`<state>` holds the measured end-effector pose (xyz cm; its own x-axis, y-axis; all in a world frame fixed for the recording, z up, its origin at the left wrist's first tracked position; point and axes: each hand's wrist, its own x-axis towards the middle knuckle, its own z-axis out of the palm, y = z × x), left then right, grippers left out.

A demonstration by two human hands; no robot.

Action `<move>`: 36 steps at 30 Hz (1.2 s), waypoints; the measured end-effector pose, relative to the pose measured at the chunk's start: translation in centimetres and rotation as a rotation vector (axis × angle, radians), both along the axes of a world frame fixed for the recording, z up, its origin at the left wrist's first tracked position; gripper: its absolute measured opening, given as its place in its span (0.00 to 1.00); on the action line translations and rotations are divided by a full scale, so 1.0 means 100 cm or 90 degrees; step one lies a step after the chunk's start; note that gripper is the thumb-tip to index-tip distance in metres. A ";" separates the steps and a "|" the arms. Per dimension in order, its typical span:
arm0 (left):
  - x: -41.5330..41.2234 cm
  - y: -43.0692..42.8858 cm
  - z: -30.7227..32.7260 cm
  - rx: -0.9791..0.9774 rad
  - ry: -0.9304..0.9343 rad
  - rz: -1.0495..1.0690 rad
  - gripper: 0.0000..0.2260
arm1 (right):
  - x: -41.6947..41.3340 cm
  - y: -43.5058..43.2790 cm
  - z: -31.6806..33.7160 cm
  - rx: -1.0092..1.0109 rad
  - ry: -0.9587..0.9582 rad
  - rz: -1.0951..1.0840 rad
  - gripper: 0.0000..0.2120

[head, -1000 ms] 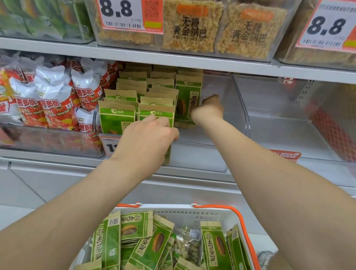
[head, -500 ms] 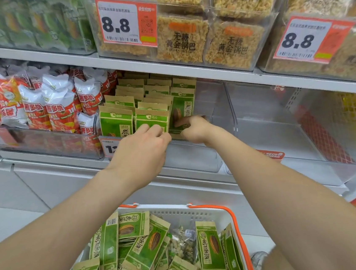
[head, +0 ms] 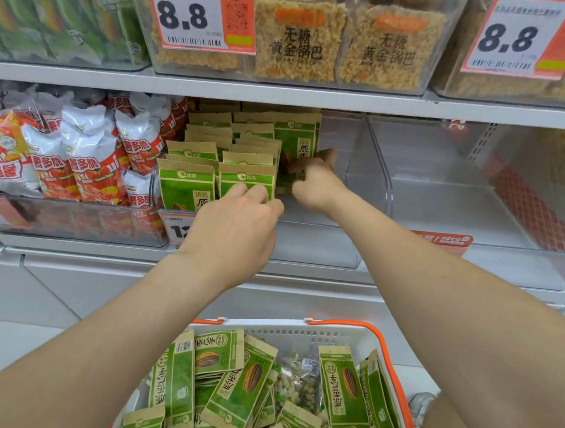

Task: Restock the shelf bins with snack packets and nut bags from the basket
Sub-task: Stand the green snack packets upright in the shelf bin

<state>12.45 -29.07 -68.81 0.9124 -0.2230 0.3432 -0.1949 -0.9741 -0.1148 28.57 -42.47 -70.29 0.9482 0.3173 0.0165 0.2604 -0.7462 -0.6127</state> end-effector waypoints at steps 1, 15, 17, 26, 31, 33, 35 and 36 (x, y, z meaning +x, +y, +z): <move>0.000 0.000 0.000 0.003 0.002 0.001 0.10 | 0.000 0.000 -0.001 -0.017 0.003 0.004 0.22; -0.007 0.000 -0.001 0.000 0.010 0.004 0.12 | -0.014 -0.010 0.006 -0.072 0.068 0.049 0.21; -0.009 0.000 -0.001 -0.002 0.014 0.004 0.12 | -0.015 -0.011 0.005 -0.085 0.071 0.045 0.20; -0.012 -0.002 -0.001 0.000 0.016 0.010 0.12 | -0.014 -0.011 0.002 -0.110 0.081 0.038 0.19; -0.012 -0.002 0.000 0.001 0.025 0.013 0.12 | -0.010 -0.007 0.002 -0.110 0.063 0.028 0.18; -0.012 -0.002 -0.001 0.006 0.029 0.015 0.13 | -0.008 -0.006 0.003 -0.100 0.062 0.022 0.18; -0.011 -0.002 -0.001 0.007 0.033 0.014 0.13 | -0.006 -0.006 0.001 -0.096 0.062 0.015 0.18; -0.011 -0.002 0.000 0.005 0.033 0.013 0.13 | -0.005 -0.006 0.000 -0.100 0.057 0.011 0.16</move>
